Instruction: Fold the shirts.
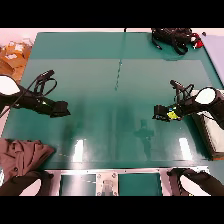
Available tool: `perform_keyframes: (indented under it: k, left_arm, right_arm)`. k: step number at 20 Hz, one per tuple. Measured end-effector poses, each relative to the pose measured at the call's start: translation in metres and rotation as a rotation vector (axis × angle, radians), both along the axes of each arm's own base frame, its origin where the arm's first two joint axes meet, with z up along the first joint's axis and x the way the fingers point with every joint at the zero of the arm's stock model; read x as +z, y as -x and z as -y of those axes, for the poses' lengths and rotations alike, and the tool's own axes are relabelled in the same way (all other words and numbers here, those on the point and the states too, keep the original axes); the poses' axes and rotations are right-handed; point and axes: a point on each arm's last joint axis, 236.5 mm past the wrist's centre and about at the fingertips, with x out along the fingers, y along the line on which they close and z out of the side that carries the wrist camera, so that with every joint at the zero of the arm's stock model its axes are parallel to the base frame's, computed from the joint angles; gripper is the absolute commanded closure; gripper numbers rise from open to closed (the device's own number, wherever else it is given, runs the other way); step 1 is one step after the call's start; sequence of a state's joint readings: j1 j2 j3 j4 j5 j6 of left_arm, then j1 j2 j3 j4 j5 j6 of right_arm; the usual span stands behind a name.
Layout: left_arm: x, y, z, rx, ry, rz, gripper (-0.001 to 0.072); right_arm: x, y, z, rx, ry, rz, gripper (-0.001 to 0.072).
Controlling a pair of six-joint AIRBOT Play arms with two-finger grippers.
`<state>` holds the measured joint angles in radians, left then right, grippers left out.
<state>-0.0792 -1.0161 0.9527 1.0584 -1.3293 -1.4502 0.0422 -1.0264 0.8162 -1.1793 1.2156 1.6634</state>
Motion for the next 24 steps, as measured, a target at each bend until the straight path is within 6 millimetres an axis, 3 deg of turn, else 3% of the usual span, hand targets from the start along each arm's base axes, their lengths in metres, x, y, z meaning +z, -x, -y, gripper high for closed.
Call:
perform_keyframes:
  k: [4, 5, 6, 9, 12, 17, 18, 21, 24]
  left_arm:
    - [-0.003, -0.002, -0.006, 0.012, -0.027, 0.003, 0.0678]
    - [-0.006, -0.002, -0.012, 0.028, -0.055, -0.005, 0.0376]
    - [-0.011, -0.002, -0.022, 0.051, -0.095, -0.018, -0.0001]
    - [-0.033, 0.010, -0.070, 0.147, -0.298, -0.098, -0.0013]
    - [-0.063, 0.047, -0.121, 0.194, -0.519, -0.241, -0.0013]
    - [-0.114, 0.118, -0.161, 0.166, -0.710, -0.452, -0.0013]
    - [-0.121, 0.127, -0.166, 0.157, -0.733, -0.470, 0.0001]
    - [-0.139, 0.143, -0.177, 0.133, -0.780, -0.486, 0.0675]
    - [-0.145, 0.150, -0.180, 0.114, -0.792, -0.495, 0.0685]
  right_arm:
    - [0.000, 0.000, 0.000, 0.000, 0.000, 0.000, 0.0697]
    - [0.000, 0.000, 0.000, 0.000, 0.000, 0.000, 0.0697]
    - [0.000, 0.000, 0.000, 0.000, 0.000, 0.000, 0.0697]
    - [0.000, 0.000, 0.000, 0.000, -0.001, 0.000, 0.0697]
    - [0.000, 0.000, 0.000, 0.000, -0.001, 0.000, 0.0697]
    - [0.000, 0.000, 0.000, 0.000, -0.001, 0.000, 0.0697]
    - [0.000, 0.000, 0.000, 0.000, -0.001, 0.000, 0.0697]
    - [0.000, 0.000, 0.000, 0.000, -0.001, 0.000, 0.0697]
    - [0.000, 0.000, 0.000, 0.000, 0.000, 0.000, 0.0697]
